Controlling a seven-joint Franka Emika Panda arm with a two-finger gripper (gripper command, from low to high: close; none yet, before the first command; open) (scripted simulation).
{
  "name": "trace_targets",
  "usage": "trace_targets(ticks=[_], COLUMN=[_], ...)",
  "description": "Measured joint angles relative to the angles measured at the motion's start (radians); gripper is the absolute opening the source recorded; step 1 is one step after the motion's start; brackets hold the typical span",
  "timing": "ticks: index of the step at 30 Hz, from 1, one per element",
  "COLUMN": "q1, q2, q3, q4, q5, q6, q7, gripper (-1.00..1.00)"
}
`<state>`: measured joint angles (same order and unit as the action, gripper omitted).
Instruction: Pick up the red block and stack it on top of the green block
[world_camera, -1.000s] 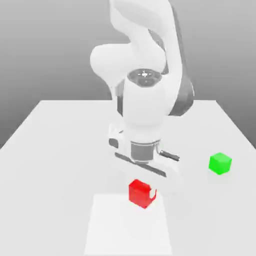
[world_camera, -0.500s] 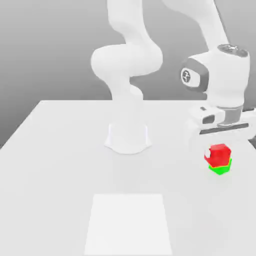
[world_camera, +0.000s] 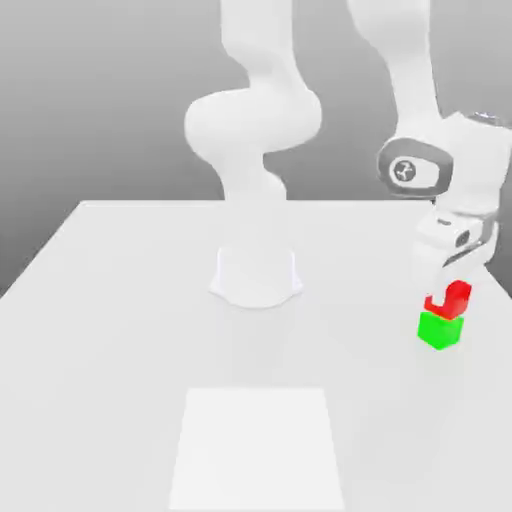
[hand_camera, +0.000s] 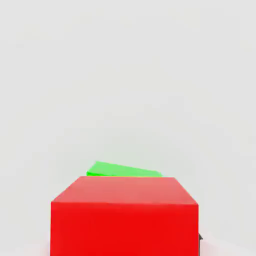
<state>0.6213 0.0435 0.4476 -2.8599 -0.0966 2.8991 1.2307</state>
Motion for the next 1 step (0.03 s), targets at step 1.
trace_targets(ticks=[1], q1=[0.0], q2=[0.0], q3=[0.0], q4=[0.0], q5=[0.0], q6=[0.0], q7=[0.0], gripper=[1.0])
